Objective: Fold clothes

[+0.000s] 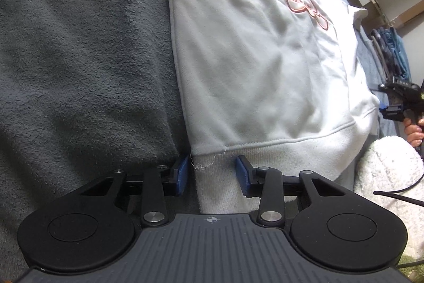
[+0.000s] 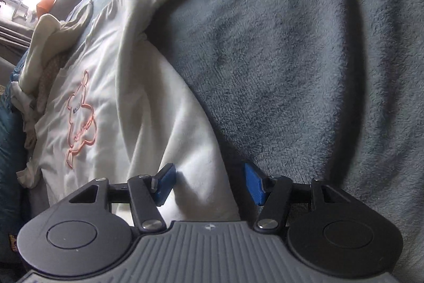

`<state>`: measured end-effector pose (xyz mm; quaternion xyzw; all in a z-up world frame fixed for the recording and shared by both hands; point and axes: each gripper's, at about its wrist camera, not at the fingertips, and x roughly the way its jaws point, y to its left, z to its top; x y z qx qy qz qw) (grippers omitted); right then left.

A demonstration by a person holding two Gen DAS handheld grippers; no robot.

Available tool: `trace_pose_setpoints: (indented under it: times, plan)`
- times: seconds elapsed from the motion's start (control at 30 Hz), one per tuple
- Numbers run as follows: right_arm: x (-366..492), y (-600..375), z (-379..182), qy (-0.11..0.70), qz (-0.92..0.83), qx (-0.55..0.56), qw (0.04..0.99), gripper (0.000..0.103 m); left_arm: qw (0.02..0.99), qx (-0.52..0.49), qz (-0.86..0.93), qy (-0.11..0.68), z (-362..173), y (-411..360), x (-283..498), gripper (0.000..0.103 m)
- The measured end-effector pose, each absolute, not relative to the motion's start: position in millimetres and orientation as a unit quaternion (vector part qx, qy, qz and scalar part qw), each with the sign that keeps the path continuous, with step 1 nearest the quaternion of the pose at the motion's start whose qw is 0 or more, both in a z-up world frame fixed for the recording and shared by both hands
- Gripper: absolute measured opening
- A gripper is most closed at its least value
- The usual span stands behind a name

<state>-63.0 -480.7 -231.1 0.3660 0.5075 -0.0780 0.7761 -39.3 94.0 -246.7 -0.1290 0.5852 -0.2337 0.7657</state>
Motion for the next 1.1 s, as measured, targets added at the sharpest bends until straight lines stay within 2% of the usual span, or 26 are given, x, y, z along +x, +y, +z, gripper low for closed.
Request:
trace_pose_setpoints:
  times: [0.03, 0.07, 0.1, 0.13, 0.37, 0.47, 0.57, 0.63, 0.73, 0.83, 1.1]
  plan:
    - [-65, -481, -233, 0.509, -0.077, 0.367, 0.775, 0.05, 0.766, -0.129, -0.232, 0.585, -247, 94, -40, 0.038]
    - [-68, -482, -234, 0.511, -0.076, 0.369, 0.773, 0.032, 0.767, -0.129, -0.229, 0.585, -247, 93, -40, 0.038]
    - [-72, -483, -234, 0.512, -0.075, 0.377, 0.768, 0.021, 0.769, -0.128, -0.228, 0.584, -247, 92, -41, 0.038]
    - [-76, -485, -233, 0.511, -0.074, 0.384, 0.765, 0.005, 0.77, -0.126, -0.226, 0.583, -247, 90, -41, 0.038]
    - [-108, -470, -169, 0.417, -0.08, 0.339, 0.839, 0.004, 0.775, -0.117, -0.221, 0.581, -245, 85, -43, 0.036]
    - [-106, -478, -191, 0.469, -0.117, 0.325, 0.813, 0.004, 0.775, -0.112, -0.221, 0.581, -245, 84, -43, 0.036]
    - [-108, -499, -221, 0.481, -0.132, 0.395, 0.771, 0.007, 0.775, -0.106, -0.223, 0.581, -245, 84, -43, 0.037]
    - [-118, -506, -228, 0.463, -0.124, 0.447, 0.755, 0.009, 0.775, -0.105, -0.227, 0.58, -245, 85, -44, 0.037]
    - [-129, -507, -229, 0.459, -0.113, 0.465, 0.748, 0.023, 0.775, -0.113, -0.229, 0.577, -246, 87, -46, 0.039]
    - [-137, -509, -229, 0.464, -0.109, 0.469, 0.744, 0.04, 0.778, -0.117, -0.231, 0.572, -246, 85, -48, 0.041]
    - [-150, -502, -235, 0.461, -0.073, 0.463, 0.753, 0.04, 0.784, -0.118, -0.234, 0.563, -245, 85, -51, 0.043]
